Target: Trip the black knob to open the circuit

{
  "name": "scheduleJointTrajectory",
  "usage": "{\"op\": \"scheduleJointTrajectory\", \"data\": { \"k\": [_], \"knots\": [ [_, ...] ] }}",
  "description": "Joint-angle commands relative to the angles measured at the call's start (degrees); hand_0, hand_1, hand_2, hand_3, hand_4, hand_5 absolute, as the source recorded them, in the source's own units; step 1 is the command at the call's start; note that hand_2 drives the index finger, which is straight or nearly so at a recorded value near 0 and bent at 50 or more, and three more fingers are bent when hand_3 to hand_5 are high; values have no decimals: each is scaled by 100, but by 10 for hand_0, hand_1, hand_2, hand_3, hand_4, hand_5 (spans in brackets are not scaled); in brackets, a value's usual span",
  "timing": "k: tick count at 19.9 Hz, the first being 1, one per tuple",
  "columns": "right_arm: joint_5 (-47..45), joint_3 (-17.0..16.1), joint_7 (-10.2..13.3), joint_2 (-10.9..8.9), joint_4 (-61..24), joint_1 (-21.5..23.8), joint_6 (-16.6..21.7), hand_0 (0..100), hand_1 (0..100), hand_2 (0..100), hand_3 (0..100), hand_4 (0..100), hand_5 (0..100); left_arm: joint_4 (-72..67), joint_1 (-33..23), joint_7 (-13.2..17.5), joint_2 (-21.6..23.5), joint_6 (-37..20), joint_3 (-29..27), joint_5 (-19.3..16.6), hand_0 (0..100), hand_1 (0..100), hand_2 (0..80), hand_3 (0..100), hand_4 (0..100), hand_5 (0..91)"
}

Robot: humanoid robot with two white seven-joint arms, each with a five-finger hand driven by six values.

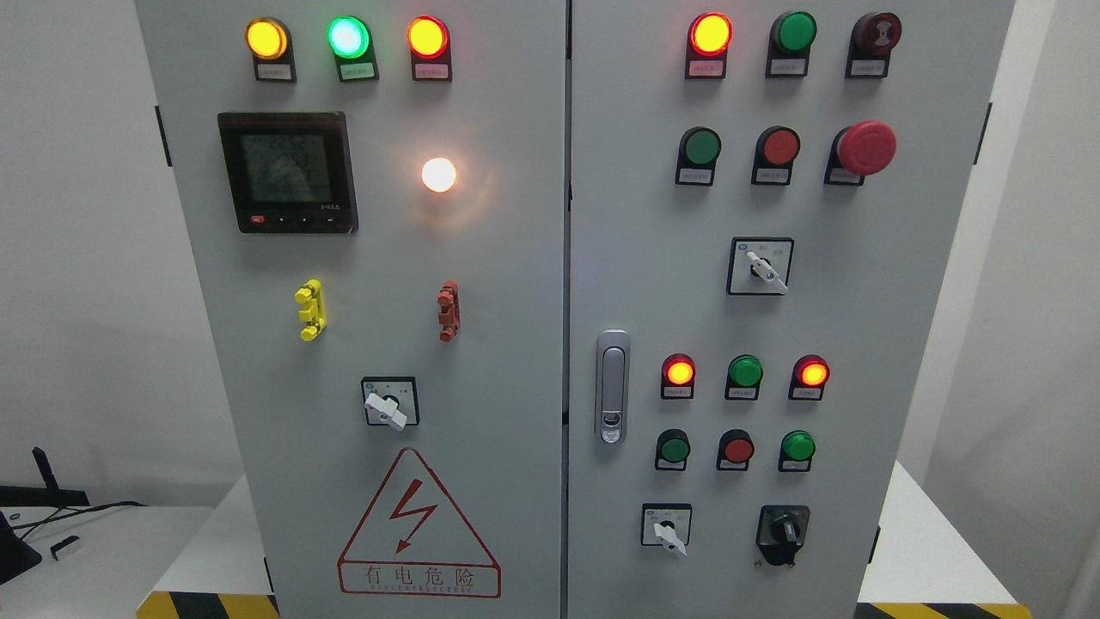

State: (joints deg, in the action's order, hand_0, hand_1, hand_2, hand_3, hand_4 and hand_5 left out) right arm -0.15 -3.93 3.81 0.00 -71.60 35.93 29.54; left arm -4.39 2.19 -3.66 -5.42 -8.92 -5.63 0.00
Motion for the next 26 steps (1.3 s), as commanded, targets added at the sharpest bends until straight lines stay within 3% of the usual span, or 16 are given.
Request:
{"op": "scheduleJointTrajectory", "data": {
  "k": [1,6,10,17,20,26],
  "knots": [
    [-99,-257,15,35,-1953,265,534,404,331,220,506,470,566,0,0,-4,5,-4,0,26,120,389,0,0,0,0],
    [-108,-442,6,44,-2445,63,606,390,369,265,568,598,716,0,0,-4,5,-4,0,26,120,389,0,0,0,0],
    [-125,-548,15,44,-3017,-60,615,358,431,277,628,724,905,0,0,-4,5,-4,0,26,120,389,0,0,0,0],
    [-99,-565,-3,44,-3650,-445,518,296,534,286,686,809,974,0,0,-4,5,-4,0,26,120,389,0,0,0,0],
    [-99,-565,-3,35,-3721,-859,203,267,590,284,757,842,978,0,0,-4,5,-4,0,26,120,389,0,0,0,0],
    [226,-556,15,17,-3950,-1545,-984,224,651,324,852,955,1000,0,0,-4,-3,-4,0,26,120,389,0,0,0,0]
  ]
}}
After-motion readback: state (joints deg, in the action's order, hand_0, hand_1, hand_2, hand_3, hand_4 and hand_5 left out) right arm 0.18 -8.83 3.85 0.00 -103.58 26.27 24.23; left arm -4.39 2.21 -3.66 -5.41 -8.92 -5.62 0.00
